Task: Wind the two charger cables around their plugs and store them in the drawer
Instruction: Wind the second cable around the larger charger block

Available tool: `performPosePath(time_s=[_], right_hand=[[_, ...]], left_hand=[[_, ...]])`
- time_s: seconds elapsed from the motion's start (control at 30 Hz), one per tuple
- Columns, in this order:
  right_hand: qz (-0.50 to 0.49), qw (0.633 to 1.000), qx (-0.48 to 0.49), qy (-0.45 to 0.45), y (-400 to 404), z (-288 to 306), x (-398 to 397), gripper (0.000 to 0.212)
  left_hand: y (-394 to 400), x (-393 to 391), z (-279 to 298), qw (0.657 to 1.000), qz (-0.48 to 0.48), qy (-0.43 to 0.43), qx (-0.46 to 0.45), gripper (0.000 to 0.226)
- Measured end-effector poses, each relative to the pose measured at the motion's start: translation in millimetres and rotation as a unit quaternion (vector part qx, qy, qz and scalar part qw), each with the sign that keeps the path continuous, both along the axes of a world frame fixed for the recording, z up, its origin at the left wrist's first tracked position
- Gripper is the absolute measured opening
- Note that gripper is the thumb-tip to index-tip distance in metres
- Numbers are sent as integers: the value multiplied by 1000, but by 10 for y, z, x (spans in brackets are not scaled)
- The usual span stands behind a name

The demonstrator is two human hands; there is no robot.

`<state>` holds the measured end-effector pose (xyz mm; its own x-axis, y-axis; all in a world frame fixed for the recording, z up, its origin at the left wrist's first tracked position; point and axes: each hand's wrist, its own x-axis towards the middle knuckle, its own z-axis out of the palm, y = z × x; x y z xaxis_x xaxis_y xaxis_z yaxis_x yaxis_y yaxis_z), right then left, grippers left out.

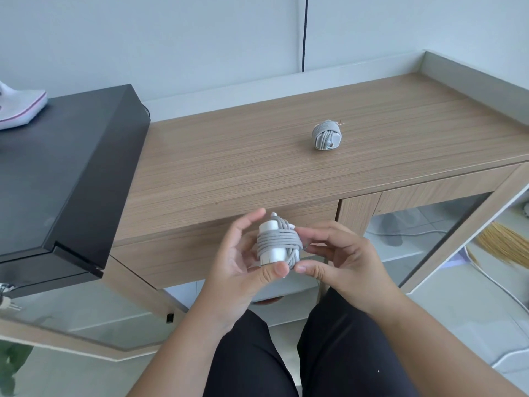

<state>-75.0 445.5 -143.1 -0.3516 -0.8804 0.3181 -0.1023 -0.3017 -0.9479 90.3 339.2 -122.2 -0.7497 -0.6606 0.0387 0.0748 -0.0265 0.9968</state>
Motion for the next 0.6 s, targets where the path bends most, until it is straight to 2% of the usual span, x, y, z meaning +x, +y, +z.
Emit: performPosePath(time_s=[0.1,0.3,0.47,0.53,0.6], right_hand=[[11,999,-17,40,-75,120,-70,58],[-10,992,-30,119,-349,444,-339,55],[-41,986,-10,164,-583,516,-519,50],[-68,975,-10,209,-641,536,-643,43],[-136,961,-20,241,-708,552,-848,39]], left_hand=[[-94,-83,145,1000,-17,16,-15,83],[-432,-313,436,996,-44,-11,-78,72],[-782,-520,588,980,-23,-67,-186,71],[-934,-568,571,975,0,-92,-203,71],[-1063,-598,521,977,15,-104,-185,70]])
